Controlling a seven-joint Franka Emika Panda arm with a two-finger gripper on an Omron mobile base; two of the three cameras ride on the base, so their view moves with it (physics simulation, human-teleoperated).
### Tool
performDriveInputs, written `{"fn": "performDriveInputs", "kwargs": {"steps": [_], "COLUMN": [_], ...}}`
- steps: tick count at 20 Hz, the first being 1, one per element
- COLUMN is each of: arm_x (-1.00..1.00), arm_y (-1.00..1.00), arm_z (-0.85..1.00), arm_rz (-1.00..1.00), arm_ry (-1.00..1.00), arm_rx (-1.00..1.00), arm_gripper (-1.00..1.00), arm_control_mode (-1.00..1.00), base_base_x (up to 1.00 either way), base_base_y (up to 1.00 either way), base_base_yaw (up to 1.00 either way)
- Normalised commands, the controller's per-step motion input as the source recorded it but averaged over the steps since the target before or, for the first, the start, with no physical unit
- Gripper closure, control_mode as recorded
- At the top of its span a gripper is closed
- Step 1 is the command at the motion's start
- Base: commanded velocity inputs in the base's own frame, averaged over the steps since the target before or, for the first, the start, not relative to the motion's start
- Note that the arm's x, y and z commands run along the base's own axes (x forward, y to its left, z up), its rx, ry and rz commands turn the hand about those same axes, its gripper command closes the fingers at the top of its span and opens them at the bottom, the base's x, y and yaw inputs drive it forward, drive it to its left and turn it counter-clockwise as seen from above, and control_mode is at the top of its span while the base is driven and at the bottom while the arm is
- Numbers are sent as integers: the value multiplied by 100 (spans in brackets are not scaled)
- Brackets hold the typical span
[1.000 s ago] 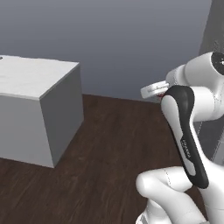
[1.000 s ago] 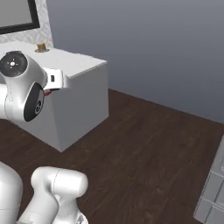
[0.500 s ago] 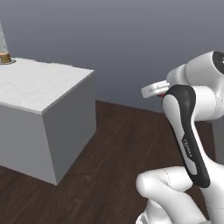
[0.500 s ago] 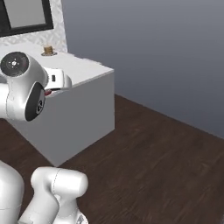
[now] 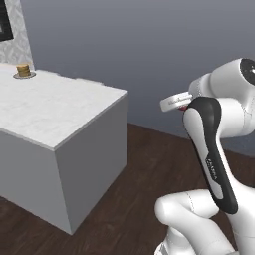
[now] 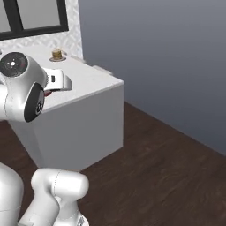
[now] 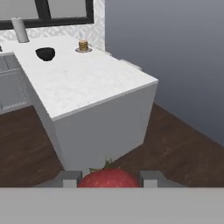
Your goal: Take the strawberry from the fridge and place it on top of the pancake, located on the dining counter.
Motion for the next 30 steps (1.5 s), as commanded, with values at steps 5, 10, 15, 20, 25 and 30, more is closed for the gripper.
{"fn": "performDriveInputs", "kwargs": {"steps": [5, 10, 15, 20, 25, 30], "arm_x": [0, 0, 0, 0, 0, 0], "arm_y": [0, 0, 0, 0, 0, 0], "arm_z": [0, 0, 0, 0, 0, 0], "arm_rz": [0, 0, 0, 0, 0, 0], "arm_ry": [0, 0, 0, 0, 0, 0], "arm_rx": [0, 0, 0, 0, 0, 0], "arm_gripper": [100, 100, 100, 100, 100, 100], "arm_control_mode": [100, 100, 100, 100, 100, 100], "base_base_x": [100, 100, 100, 100, 100, 100], "base_base_y": [-33, -50, -54, -62, -67, -72], "base_base_yaw": [32, 33, 31, 31, 30, 32]}}
